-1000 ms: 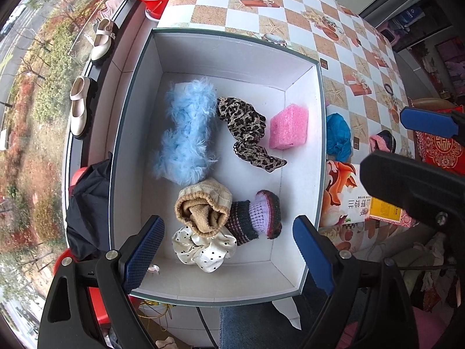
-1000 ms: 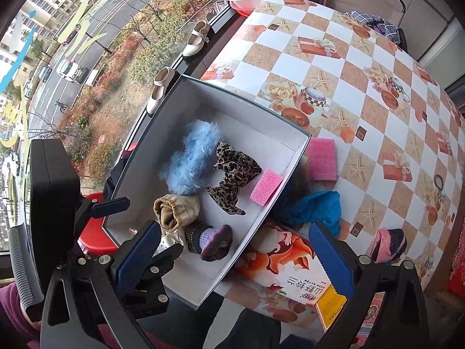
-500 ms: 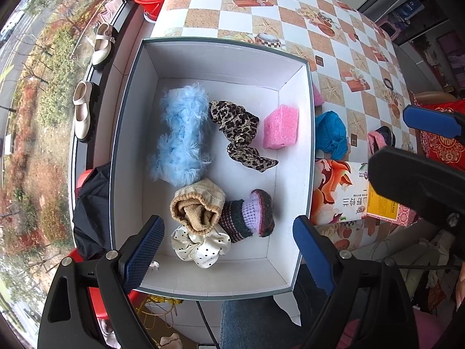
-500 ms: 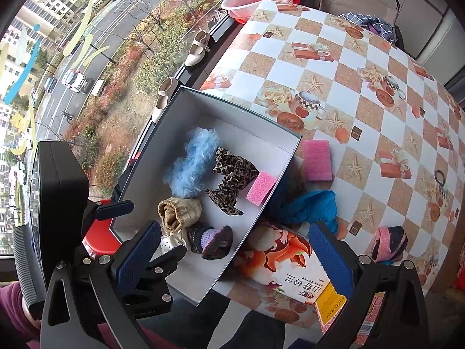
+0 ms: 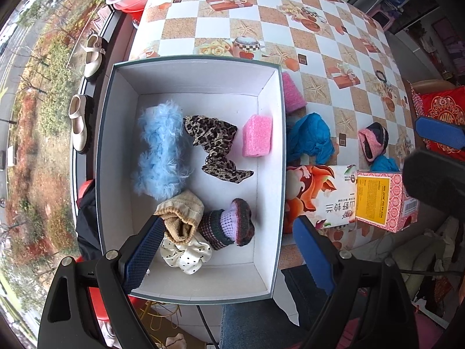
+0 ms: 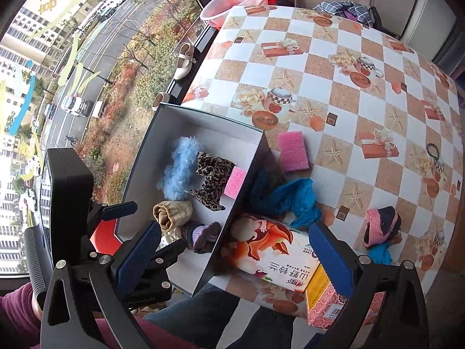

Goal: Organize soft objects
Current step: 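Withdraw both grippers from the box back over the table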

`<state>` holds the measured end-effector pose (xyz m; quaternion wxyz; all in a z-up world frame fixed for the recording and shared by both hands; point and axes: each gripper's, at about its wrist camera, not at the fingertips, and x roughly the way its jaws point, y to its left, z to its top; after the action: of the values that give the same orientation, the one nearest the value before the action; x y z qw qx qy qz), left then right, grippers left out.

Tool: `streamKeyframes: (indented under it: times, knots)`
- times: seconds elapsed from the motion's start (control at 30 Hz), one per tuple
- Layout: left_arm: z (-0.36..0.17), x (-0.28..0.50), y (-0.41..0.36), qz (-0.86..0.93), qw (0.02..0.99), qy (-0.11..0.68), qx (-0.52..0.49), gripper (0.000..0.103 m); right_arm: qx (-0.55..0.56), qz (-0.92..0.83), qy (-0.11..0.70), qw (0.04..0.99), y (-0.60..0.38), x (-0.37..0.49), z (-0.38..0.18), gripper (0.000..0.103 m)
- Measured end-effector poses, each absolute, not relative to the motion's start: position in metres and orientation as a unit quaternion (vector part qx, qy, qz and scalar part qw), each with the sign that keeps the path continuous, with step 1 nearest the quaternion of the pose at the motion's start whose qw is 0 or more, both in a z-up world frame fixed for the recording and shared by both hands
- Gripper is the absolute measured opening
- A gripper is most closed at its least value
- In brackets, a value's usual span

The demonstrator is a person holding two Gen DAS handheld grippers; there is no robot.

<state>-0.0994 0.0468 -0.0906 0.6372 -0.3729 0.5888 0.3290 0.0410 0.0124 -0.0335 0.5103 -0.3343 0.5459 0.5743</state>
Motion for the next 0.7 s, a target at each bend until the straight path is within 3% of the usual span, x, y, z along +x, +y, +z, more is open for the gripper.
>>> streamKeyframes:
  times: [0.47,0.7]
  knots:
    - [-0.075,-0.012,0.05,0.271,0.673,0.6,-0.337,0.092,-0.26,0.518,0.592,0.561,-0.039,0.153,-0.018,0.102]
    - [-0.091,0.045,0.06,0.251,0.669,0.618,-0.329,0.092,-0.236,0.437,0.637,0.59,-0.072,0.234,-0.062,0.102]
